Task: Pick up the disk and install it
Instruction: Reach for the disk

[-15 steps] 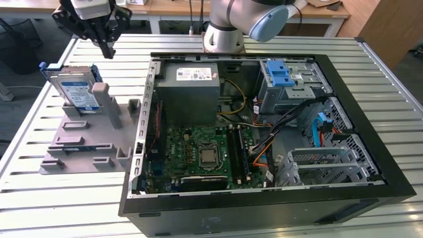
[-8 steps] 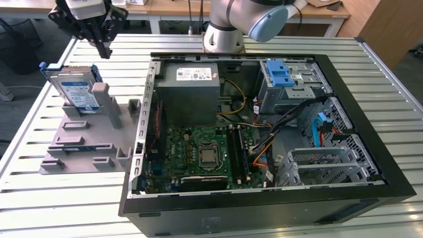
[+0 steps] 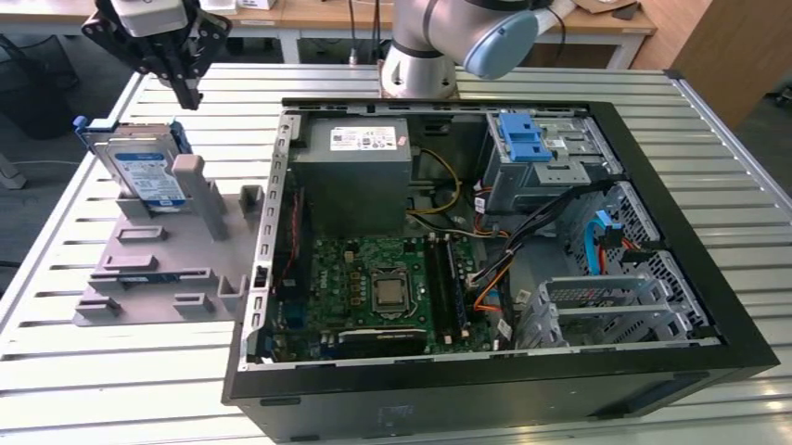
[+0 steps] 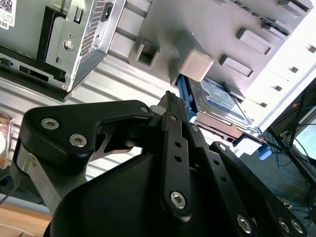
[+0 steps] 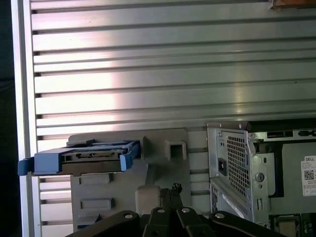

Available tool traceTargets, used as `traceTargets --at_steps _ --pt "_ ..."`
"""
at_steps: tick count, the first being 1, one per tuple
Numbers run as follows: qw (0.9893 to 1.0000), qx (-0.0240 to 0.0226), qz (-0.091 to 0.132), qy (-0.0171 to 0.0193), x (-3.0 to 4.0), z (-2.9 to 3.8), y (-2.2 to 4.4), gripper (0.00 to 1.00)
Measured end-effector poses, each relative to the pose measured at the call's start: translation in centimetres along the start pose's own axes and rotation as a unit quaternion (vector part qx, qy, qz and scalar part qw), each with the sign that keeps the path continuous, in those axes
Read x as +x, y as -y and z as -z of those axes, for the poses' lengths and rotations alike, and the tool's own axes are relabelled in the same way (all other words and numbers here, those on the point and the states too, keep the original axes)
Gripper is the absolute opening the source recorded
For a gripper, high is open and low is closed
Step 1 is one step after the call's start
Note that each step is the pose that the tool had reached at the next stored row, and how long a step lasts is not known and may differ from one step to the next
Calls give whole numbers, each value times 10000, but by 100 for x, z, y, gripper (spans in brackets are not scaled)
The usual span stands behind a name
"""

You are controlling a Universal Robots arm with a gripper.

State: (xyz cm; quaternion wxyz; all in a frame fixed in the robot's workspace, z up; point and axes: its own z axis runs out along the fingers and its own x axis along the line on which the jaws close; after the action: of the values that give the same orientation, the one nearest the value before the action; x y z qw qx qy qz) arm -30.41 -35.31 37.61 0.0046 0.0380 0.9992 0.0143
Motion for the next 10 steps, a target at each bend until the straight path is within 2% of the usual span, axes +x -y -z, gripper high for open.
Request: traceTargets --at_steps 10 --pt "10000 0 0 -7 110 -18 -24 11"
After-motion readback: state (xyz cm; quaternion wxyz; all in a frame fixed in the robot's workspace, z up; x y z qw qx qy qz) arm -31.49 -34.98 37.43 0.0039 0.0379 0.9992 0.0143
